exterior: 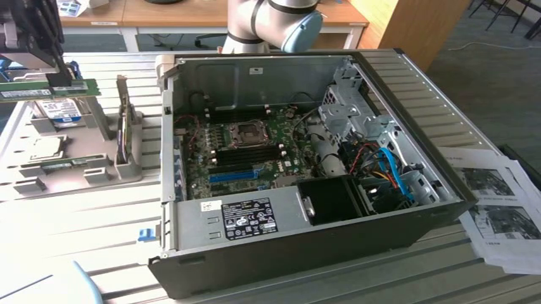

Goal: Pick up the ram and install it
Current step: 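Pick up the ram and move it above insertion slot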

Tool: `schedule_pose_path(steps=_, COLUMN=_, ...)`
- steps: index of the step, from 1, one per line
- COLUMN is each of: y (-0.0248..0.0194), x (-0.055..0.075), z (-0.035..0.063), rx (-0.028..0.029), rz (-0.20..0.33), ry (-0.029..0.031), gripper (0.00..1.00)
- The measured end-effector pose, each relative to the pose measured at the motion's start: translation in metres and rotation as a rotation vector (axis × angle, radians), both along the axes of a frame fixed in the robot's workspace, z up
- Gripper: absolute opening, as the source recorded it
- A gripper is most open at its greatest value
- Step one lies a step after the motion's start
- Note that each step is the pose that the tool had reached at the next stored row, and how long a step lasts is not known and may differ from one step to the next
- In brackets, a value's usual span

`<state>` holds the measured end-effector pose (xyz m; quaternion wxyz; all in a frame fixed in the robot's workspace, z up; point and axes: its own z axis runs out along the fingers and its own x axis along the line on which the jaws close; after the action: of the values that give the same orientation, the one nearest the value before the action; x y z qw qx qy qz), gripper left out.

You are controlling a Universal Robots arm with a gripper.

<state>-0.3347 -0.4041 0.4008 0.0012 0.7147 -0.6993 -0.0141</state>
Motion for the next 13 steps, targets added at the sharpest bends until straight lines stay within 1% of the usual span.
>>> schedule_pose_path(steps=13, y=0.0000, x=0.0086, z=0.0000, rx=0.0000, rz=0.000, ry=0.0000, gripper=0.11)
